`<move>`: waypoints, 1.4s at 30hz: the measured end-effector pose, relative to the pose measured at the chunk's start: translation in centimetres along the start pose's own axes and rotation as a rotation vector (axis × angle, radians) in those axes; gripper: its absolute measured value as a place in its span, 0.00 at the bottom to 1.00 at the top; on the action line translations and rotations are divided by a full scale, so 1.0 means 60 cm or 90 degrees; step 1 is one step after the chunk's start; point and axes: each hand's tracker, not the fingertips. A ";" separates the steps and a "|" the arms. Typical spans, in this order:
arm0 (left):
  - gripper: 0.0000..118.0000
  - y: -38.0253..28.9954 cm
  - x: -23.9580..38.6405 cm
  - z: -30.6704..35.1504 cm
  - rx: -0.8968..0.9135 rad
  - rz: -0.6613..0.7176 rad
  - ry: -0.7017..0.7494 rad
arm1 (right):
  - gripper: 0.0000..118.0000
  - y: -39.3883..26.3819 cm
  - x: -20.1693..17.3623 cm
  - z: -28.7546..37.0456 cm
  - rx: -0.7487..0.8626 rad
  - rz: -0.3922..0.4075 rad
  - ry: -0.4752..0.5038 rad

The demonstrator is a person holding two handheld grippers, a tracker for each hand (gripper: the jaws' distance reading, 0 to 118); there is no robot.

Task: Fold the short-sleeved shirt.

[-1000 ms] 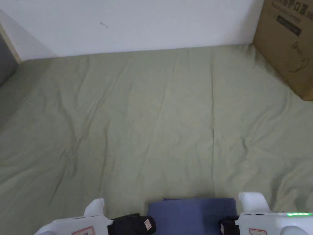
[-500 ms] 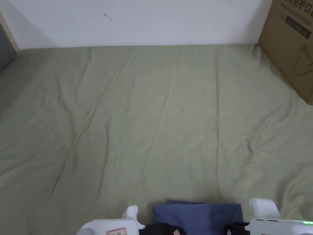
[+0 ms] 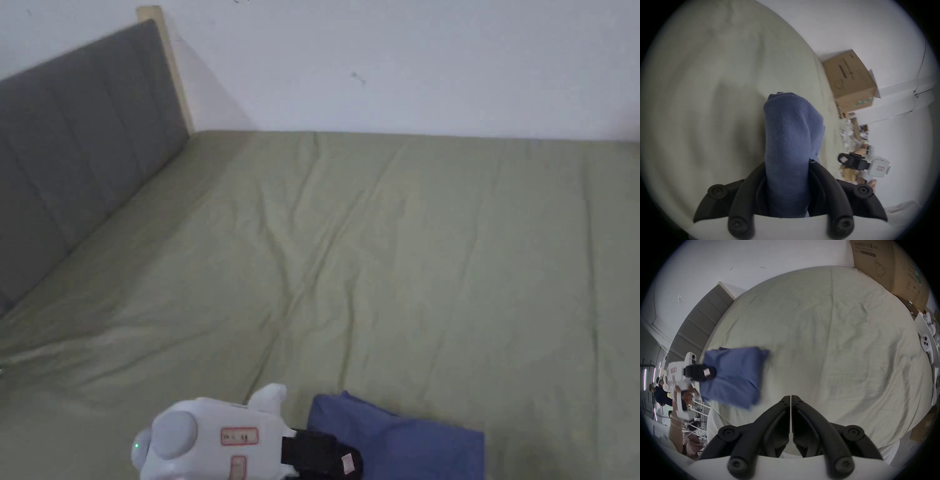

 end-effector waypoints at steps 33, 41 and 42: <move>0.01 0.071 -0.077 0.357 0.280 -0.055 0.540 | 0.01 -0.001 -0.063 -0.059 -0.065 0.054 0.007; 0.00 -0.048 0.114 0.249 0.344 -0.112 0.444 | 0.01 -0.022 -0.040 0.000 -0.013 0.029 0.027; 0.00 -0.058 0.140 0.234 0.341 -0.151 0.442 | 0.01 -0.026 -0.037 0.011 -0.004 0.027 0.028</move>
